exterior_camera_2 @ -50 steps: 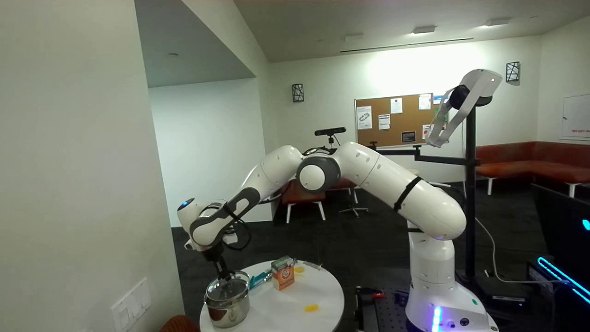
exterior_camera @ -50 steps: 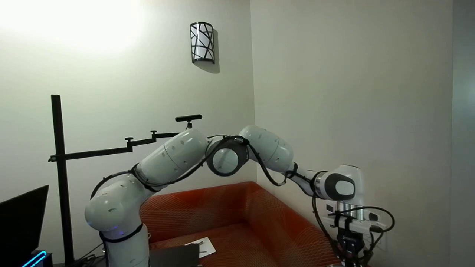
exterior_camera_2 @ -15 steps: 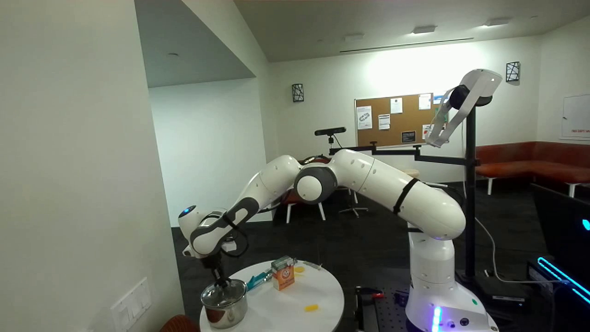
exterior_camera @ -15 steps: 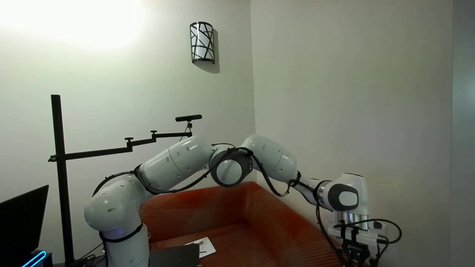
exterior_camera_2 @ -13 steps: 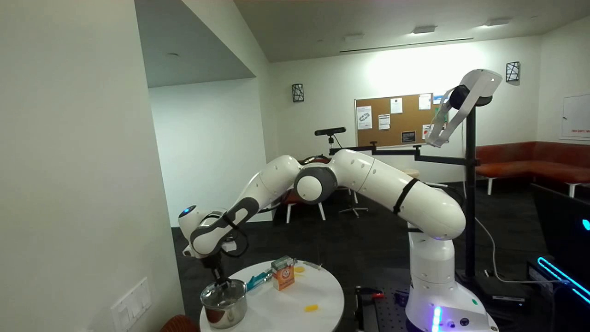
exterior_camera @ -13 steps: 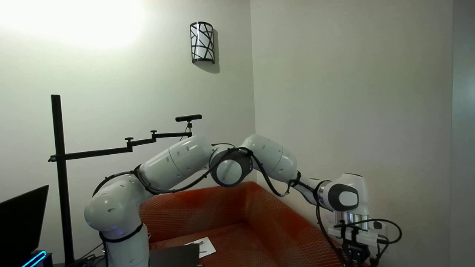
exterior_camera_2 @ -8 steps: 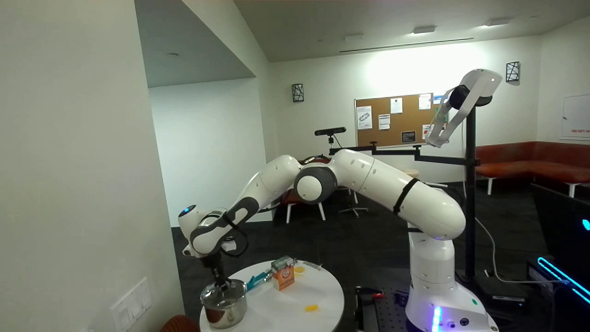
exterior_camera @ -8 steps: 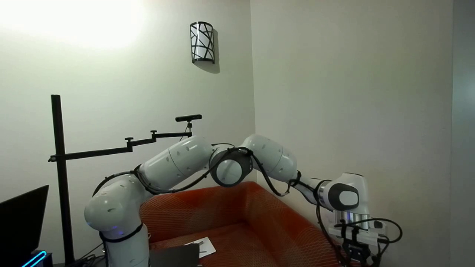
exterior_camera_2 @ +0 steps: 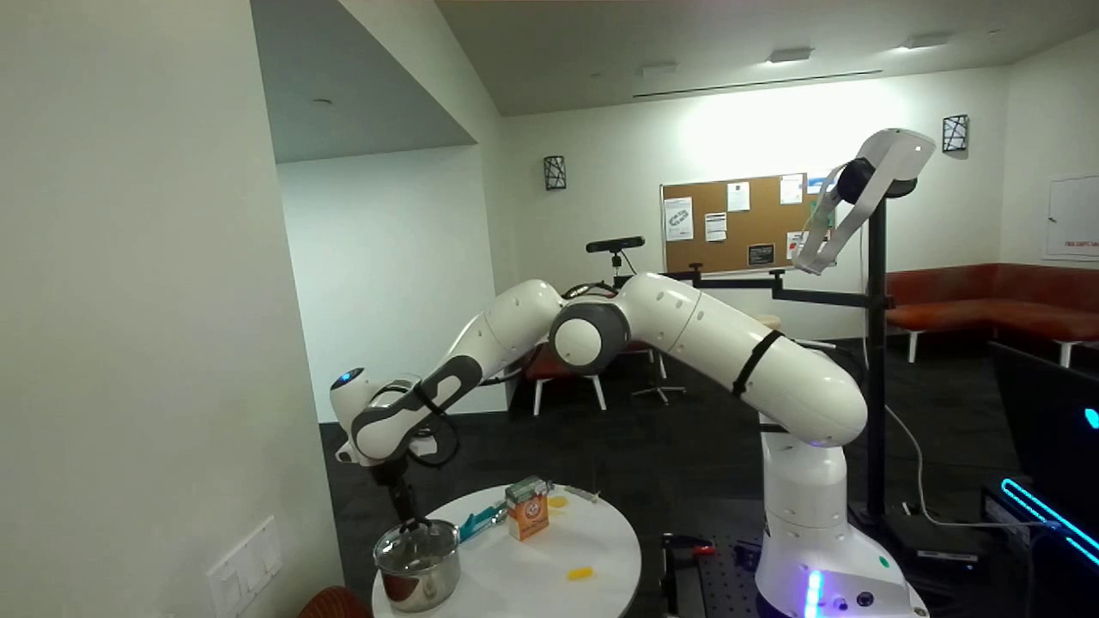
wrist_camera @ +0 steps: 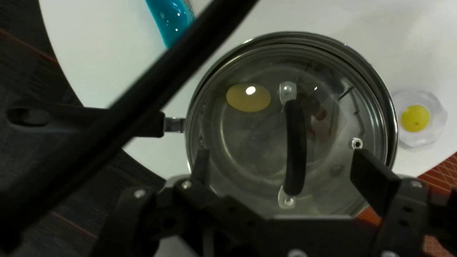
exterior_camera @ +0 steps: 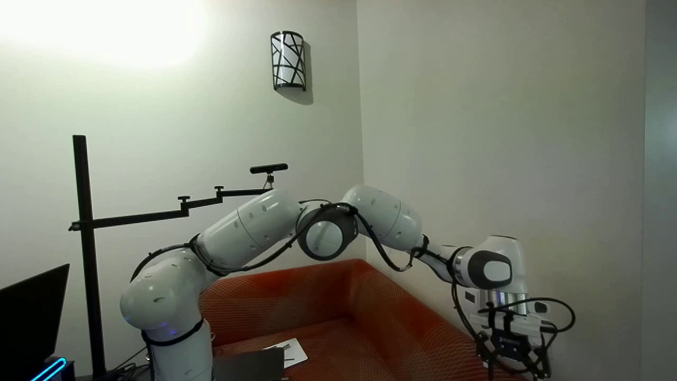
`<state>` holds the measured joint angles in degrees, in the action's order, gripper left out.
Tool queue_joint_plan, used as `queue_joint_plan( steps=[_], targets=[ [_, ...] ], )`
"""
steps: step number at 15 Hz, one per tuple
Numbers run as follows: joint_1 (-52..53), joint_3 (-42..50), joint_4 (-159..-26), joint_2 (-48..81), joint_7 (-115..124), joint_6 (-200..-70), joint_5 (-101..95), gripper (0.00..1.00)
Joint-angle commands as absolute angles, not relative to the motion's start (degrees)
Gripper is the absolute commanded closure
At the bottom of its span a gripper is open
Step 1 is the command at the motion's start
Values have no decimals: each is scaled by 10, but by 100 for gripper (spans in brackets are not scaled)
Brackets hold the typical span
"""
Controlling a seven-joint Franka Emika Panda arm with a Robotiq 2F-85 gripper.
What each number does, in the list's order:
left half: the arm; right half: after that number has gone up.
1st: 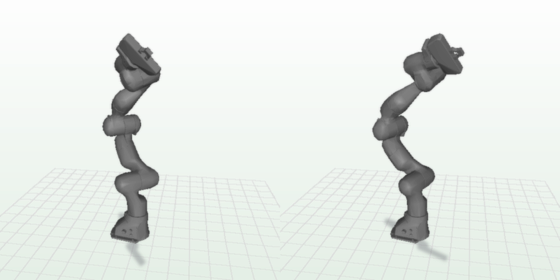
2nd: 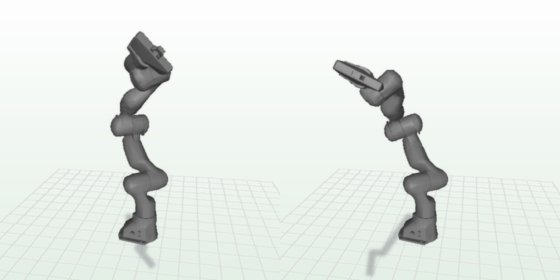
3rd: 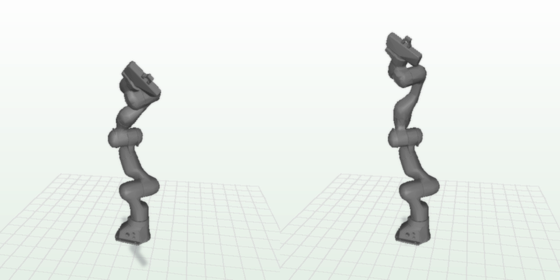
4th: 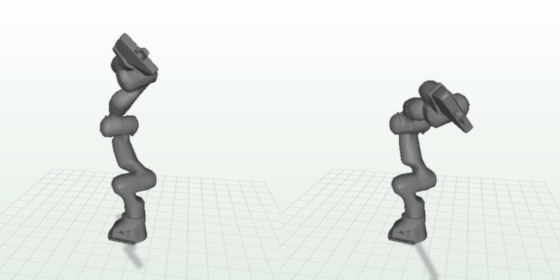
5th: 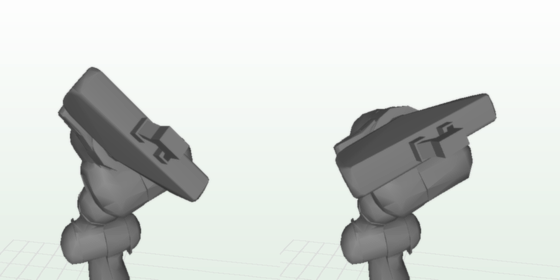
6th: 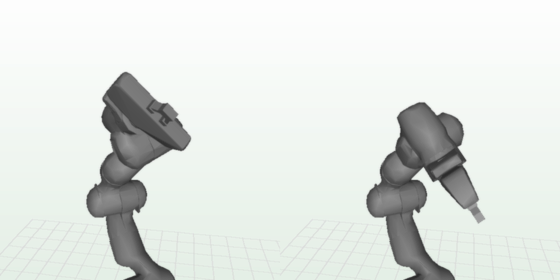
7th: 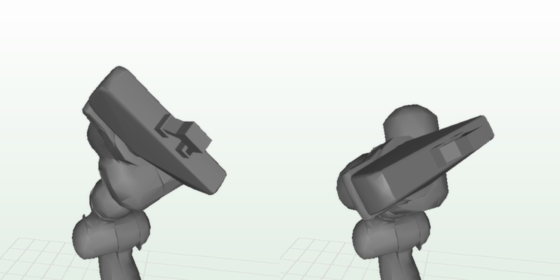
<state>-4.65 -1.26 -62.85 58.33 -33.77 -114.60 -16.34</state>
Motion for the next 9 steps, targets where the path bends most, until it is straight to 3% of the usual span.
queue_joint_plan(
  steps=[1, 9],
  targets=[
    [-50, -14, -698, 496, -350, -1151, -157, 0],
    [-79, -19, -864, 287, -339, -1107, -97, 0]
  ],
)
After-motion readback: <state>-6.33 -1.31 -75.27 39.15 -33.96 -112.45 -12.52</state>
